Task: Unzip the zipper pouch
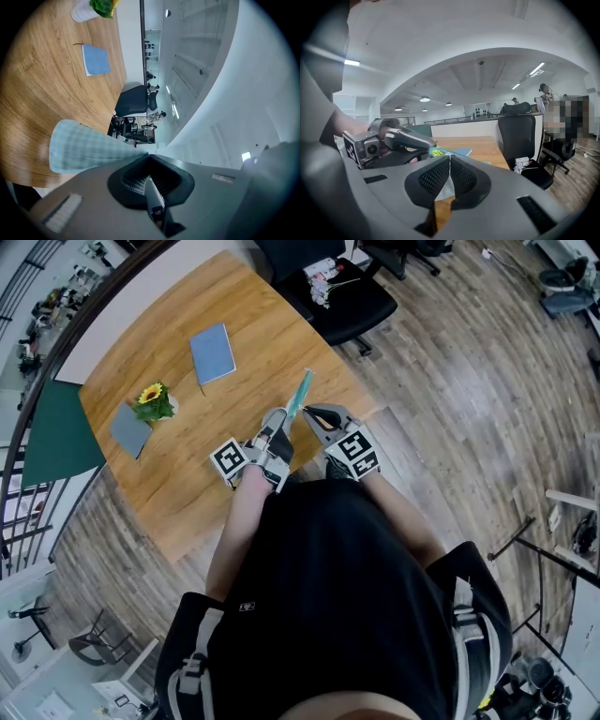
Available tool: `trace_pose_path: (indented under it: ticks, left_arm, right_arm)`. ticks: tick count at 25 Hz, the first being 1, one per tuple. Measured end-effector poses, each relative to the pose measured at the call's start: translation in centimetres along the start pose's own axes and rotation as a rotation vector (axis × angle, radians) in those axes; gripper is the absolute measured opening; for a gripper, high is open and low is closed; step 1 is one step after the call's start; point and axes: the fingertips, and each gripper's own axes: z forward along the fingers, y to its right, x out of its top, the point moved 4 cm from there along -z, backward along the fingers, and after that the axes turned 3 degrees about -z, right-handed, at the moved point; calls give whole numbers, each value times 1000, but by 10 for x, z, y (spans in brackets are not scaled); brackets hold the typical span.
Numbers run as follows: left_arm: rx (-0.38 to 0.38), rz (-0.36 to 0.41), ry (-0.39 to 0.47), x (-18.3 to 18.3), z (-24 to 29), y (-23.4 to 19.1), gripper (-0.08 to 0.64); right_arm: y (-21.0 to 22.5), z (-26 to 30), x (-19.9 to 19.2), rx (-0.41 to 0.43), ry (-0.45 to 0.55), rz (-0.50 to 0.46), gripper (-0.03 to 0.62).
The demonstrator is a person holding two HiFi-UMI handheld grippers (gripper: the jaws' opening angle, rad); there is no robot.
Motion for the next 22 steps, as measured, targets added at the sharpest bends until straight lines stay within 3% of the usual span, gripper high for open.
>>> trace_pose_path:
  ticks: [22]
  left_arm:
    - [6,34,-9,-5,0,3,2]
  right_arm:
    - [8,0,-6,-14,-10,36,9]
